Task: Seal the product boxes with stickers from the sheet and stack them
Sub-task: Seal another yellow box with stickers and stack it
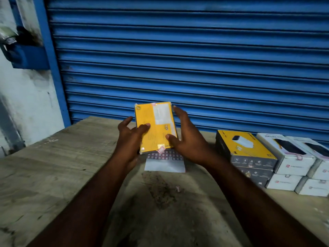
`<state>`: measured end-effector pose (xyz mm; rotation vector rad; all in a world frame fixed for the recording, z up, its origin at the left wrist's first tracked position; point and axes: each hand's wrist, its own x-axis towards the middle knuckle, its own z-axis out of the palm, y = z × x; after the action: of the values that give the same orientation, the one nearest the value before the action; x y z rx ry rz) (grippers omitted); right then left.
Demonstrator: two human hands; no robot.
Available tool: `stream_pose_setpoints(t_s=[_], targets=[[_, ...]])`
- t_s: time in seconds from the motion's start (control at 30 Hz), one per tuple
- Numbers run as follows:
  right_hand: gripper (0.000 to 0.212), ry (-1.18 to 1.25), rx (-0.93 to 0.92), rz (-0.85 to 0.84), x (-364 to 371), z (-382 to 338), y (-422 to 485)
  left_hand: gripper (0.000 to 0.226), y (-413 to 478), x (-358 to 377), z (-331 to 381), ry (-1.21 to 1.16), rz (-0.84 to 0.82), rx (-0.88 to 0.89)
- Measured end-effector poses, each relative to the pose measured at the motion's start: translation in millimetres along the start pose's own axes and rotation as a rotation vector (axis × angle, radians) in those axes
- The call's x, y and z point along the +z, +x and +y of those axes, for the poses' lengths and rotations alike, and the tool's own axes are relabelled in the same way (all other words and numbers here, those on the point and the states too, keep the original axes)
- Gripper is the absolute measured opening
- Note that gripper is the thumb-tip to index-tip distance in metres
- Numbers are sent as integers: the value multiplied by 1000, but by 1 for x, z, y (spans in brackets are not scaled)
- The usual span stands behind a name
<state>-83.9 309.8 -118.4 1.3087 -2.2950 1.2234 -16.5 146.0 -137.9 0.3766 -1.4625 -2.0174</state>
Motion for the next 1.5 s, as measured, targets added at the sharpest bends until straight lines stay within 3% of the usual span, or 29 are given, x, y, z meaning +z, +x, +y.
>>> stream_pose_setpoints(t_s=[0.13,0.23,0.4,0.53,0.7,0.87,1.0,1.2,1.33,1.4,1.5], targets=[[54,-115,-160,-80,8,-2,1,66,8,-11,5,-108,23,-119],[60,-166,-197,-159,13,0,-1,34,8,-15,8,-139,-9,-167],[55,-149,-228,-41,11,-1,-2,35,7,-13,8,-172,-158,-195],[54,-30,-203,36,3,1,-2,50,1,-8,10,-206,-269,-200],[54,4,-170,12,6,-3,-2,50,0,-3,5,-156,-235,-153],[21,38,-174,192,5,-8,-2,53,3,-3,3,-139,-220,-152],[11,106,-121,155,4,-11,-2,42,2,-2,3,-101,-232,-164],[2,233,-25,133,4,-14,-2,47,3,-4,-1,-63,-231,-187],[3,367,15,201,-3,-18,-1,60,8,-6,-4,-46,-212,-217],[5,305,8,130,-7,-17,0,62,8,-6,-4,-46,-208,-220],[30,134,-10,-59,-7,-15,-2,62,8,-6,-4,-36,-218,-219]])
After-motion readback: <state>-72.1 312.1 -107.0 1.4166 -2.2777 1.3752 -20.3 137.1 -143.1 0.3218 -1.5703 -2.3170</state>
